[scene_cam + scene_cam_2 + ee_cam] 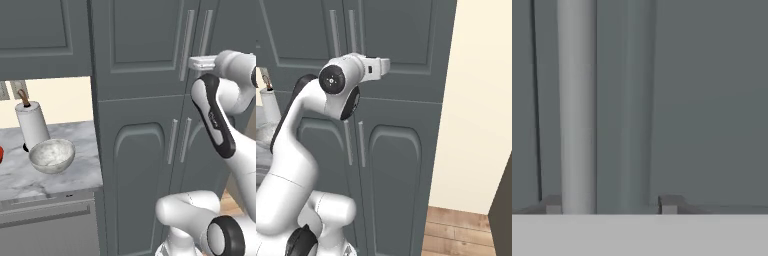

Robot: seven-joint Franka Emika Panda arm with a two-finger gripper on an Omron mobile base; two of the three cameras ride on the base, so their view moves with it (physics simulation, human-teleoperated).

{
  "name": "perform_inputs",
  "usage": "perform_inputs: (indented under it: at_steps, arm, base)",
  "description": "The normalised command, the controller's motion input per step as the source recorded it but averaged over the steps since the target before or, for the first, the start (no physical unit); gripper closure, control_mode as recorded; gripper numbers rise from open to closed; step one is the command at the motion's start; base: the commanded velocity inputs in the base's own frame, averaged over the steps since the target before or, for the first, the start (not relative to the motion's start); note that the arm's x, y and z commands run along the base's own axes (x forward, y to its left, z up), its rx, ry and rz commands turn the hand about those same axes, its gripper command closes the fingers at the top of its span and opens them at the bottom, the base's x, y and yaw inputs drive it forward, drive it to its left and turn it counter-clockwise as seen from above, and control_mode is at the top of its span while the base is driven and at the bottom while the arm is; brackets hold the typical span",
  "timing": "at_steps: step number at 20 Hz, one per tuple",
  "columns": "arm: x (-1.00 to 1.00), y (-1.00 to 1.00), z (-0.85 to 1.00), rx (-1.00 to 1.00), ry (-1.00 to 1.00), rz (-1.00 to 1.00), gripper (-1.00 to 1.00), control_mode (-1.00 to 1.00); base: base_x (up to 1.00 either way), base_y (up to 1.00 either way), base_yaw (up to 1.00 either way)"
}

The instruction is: Open the cabinet. Pick the bowls from the counter and place them in the cabinet. Then close the cabinet.

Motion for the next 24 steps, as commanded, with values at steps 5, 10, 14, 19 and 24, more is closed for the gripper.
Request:
perform_inputs:
  at_steps: [5,10,14,19,24]
  arm:
    - [-0.28,-1.00,-0.02,0.18,-0.01,0.00,1.00,-1.00]
    - [-0.58,-1.00,0.00,0.29,0.14,-0.02,1.00,-1.00]
    - [-0.94,-1.00,0.00,0.32,0.18,-0.02,1.00,-1.00]
    - [-1.00,-1.00,0.00,0.33,0.10,0.00,1.00,-1.00]
    - [-0.92,-1.00,-0.18,0.27,-0.25,0.00,1.00,-1.00]
  base:
    - [0.00,0.00,0.00]
    - [0.00,0.00,0.00]
    - [0.00,0.00,0.00]
    - [0.00,0.00,0.00]
    - [0.00,0.00,0.00]
